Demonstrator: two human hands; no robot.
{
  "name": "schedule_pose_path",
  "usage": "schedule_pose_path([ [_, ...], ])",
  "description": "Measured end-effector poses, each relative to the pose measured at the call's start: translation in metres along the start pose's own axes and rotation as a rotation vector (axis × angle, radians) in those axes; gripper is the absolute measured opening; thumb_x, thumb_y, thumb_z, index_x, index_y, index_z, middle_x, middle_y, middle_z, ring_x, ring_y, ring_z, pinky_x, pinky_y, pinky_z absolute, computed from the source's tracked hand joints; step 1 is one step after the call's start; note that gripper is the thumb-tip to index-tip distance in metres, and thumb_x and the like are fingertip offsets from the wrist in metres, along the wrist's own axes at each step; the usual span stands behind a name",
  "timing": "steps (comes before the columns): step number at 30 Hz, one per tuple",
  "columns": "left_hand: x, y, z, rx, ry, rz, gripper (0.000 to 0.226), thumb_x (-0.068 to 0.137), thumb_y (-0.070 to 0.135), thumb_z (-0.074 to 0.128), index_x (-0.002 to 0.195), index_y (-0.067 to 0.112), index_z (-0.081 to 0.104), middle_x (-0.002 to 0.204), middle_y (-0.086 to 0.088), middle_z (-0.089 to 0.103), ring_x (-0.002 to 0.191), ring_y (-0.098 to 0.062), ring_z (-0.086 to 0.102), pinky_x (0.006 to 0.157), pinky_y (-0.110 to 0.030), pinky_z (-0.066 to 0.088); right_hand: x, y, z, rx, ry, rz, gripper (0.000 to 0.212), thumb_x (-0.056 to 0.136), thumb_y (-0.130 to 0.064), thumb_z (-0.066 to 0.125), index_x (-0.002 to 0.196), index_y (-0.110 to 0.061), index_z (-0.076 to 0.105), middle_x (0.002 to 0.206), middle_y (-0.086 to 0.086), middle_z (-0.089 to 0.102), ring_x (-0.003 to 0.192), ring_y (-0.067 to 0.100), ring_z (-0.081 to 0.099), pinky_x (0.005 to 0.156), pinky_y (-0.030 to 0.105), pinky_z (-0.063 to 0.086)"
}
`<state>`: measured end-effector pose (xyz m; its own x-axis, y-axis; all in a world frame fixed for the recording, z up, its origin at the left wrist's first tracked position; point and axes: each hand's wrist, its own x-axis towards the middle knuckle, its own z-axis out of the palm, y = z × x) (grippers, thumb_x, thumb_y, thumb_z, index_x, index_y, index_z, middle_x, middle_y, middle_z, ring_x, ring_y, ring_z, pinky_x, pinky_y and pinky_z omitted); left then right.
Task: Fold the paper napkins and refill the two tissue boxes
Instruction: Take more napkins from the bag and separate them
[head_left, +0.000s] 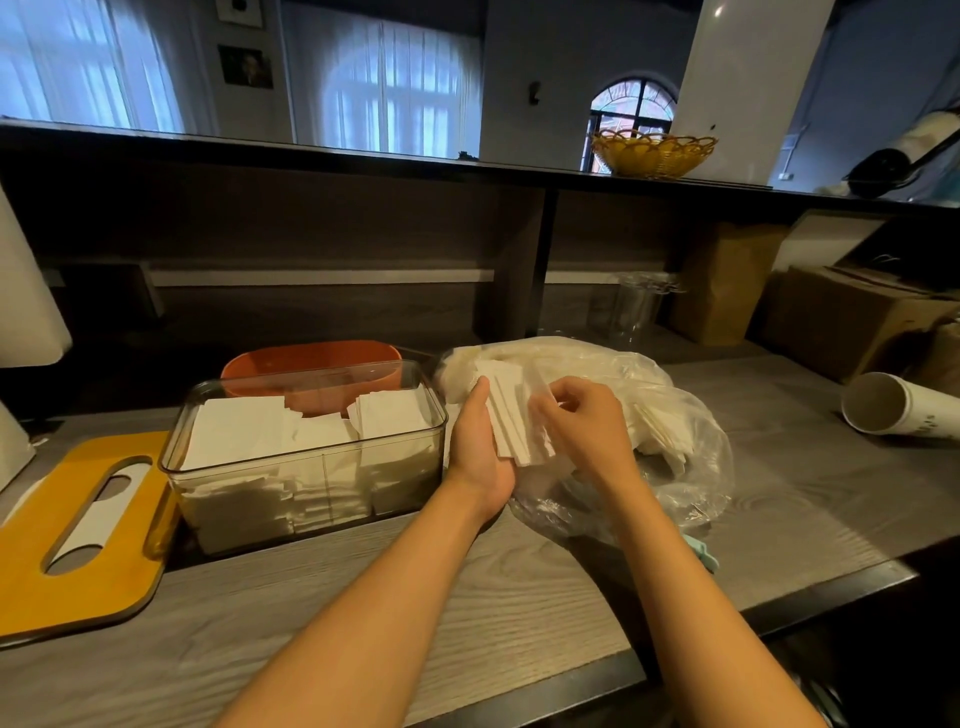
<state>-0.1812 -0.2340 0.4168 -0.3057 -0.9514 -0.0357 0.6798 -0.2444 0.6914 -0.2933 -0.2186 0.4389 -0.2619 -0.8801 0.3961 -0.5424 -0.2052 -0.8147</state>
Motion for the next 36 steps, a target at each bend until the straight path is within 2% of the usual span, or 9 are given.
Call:
schedule_pose_path([
  [3,0.002,0.002,-0.002,-0.026,0.051,-0.034,0.037,0.105,0.04,0.042,0.127,0.017,0.061,0.123,-0.016,0.069,0.111,-0.032,0.066,0.088,-0.045,0.054,0.003,-0.004,-0.012,0.288,0.123,-0.024,0.011,0.091,-0.009,0.068,0.081,-0.013,0.071,0.075,-0.002,0.07,0.071,0.009,0.065,0.068,0.025,0.053],
  [6,0.009,-0.001,-0.005,0.021,0.127,-0.022,0.038,0.103,0.013,0.051,0.14,0.014,0.053,0.13,-0.018,0.066,0.116,-0.036,0.064,0.093,-0.048,0.055,0.006,-0.006,-0.027,0.661,0.265,-0.05,0.011,0.092,-0.002,0.064,0.09,-0.01,0.069,0.079,-0.01,0.071,0.081,0.01,0.068,0.071,0.029,0.059],
  [9,0.011,-0.003,-0.005,0.092,0.165,0.0,0.039,0.103,0.005,0.047,0.141,0.014,0.052,0.13,-0.014,0.065,0.114,-0.033,0.064,0.087,-0.043,0.056,0.004,-0.008,-0.037,0.866,0.195,0.004,0.021,0.095,-0.001,0.051,0.091,-0.012,0.068,0.08,-0.008,0.068,0.077,0.008,0.065,0.065,0.025,0.056],
  [11,0.007,-0.001,-0.003,0.072,0.147,0.006,0.031,0.106,0.013,0.045,0.135,0.013,0.056,0.119,-0.011,0.069,0.106,-0.028,0.066,0.085,-0.039,0.055,0.002,-0.01,-0.037,0.766,0.077,0.031,0.028,0.094,0.002,0.046,0.087,-0.011,0.07,0.08,-0.003,0.067,0.073,0.008,0.062,0.06,0.022,0.05],
  [13,0.003,0.001,0.0,0.025,0.099,-0.012,0.029,0.107,0.027,0.041,0.121,0.014,0.064,0.108,-0.01,0.073,0.099,-0.026,0.068,0.083,-0.038,0.054,0.003,-0.009,-0.028,0.575,-0.015,0.067,0.03,0.092,0.002,0.048,0.086,-0.015,0.072,0.089,-0.001,0.068,0.083,0.014,0.064,0.066,0.026,0.052],
  [17,-0.003,0.001,0.0,0.149,-0.015,-0.053,0.04,0.106,0.041,0.039,0.124,0.017,0.065,0.118,-0.012,0.073,0.107,-0.028,0.069,0.093,-0.043,0.054,0.008,0.006,-0.009,0.137,-0.081,0.033,0.025,0.096,-0.005,0.051,0.1,-0.024,0.068,0.105,-0.006,0.065,0.101,0.016,0.061,0.085,0.032,0.053],
  [22,-0.004,-0.005,-0.001,0.355,-0.03,0.031,0.031,0.101,0.004,0.052,0.129,0.015,0.06,0.124,-0.013,0.069,0.115,-0.031,0.066,0.096,-0.045,0.055,0.011,0.011,-0.005,0.166,-0.027,0.063,0.018,0.099,-0.011,0.051,0.105,-0.02,0.066,0.1,-0.008,0.065,0.092,0.008,0.061,0.073,0.022,0.047],
  [28,-0.023,-0.002,0.001,0.371,0.03,0.036,0.033,0.103,0.007,0.05,0.133,0.017,0.058,0.122,-0.01,0.071,0.111,-0.028,0.069,0.091,-0.044,0.058,0.002,0.01,-0.005,0.096,0.084,-0.065,0.007,0.091,-0.015,0.067,0.091,-0.019,0.073,0.084,-0.009,0.068,0.07,-0.003,0.058,0.063,0.009,0.045],
  [36,-0.083,0.006,-0.012,0.308,0.153,-0.008,0.03,0.103,0.006,0.048,0.123,0.024,0.061,0.118,-0.007,0.072,0.108,-0.028,0.069,0.092,-0.052,0.057,-0.028,-0.003,0.0,0.226,0.074,-0.07,0.011,0.097,-0.018,0.062,0.101,-0.027,0.068,0.096,-0.013,0.068,0.088,0.003,0.064,0.077,0.018,0.053],
])
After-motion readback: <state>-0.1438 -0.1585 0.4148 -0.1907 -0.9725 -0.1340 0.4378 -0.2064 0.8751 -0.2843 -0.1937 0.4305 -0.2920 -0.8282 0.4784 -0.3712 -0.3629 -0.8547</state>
